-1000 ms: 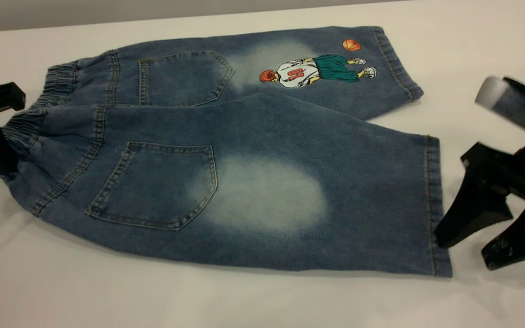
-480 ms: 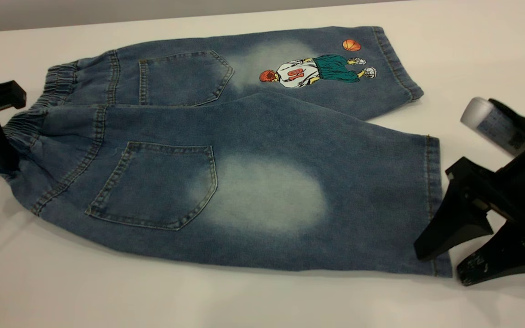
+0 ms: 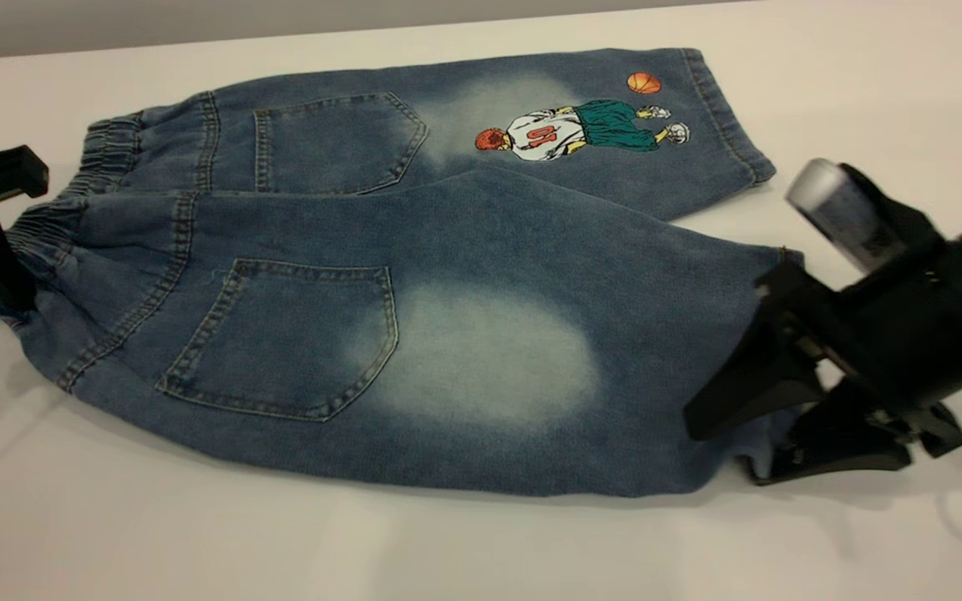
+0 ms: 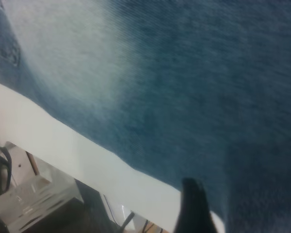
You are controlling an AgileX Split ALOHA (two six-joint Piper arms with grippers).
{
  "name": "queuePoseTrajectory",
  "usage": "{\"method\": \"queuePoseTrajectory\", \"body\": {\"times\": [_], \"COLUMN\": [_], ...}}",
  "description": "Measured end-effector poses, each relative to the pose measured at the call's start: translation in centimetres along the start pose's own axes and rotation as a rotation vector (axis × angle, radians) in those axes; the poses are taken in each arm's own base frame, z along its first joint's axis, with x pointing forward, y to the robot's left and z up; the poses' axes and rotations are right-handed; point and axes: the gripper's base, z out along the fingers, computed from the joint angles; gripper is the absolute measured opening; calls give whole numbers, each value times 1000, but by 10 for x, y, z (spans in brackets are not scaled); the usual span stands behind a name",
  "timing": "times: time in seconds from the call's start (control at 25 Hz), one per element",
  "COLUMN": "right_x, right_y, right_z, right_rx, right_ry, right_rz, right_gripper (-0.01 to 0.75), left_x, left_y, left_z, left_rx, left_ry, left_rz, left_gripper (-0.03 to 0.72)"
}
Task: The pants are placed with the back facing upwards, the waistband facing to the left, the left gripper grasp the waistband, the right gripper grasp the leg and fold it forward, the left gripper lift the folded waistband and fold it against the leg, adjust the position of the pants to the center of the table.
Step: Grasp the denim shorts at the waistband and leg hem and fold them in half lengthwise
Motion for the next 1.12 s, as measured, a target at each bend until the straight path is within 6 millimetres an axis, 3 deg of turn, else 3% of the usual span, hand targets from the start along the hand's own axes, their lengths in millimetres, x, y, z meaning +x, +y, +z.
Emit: {"method": "queuePoseTrajectory", "body": {"times": [0.2, 0.32, 0.4, 0.8, 1.12], "right_x": [-5, -9, -9, -5, 33], "right_y": [8, 9, 12, 31, 25], "right_z": [9, 9, 6, -19, -37], "right_rx": [14, 22, 16, 58, 184], "right_ry": [-2, -14, -18, 8, 65], "right_rz": [-52, -61, -72, -150, -123], "right_gripper": [258, 86, 31, 18, 18], "left_x": [2, 2, 3, 16, 51], "left_y": [0, 0, 0, -1, 2], "left_z": [0, 0, 0, -2, -21], "left_rx": [2, 3, 4, 17, 17], "left_ry": [18, 23, 29, 155, 226], "left_rz": [0, 8, 29, 87, 65], "left_gripper": [120, 120, 120, 120, 120]}}
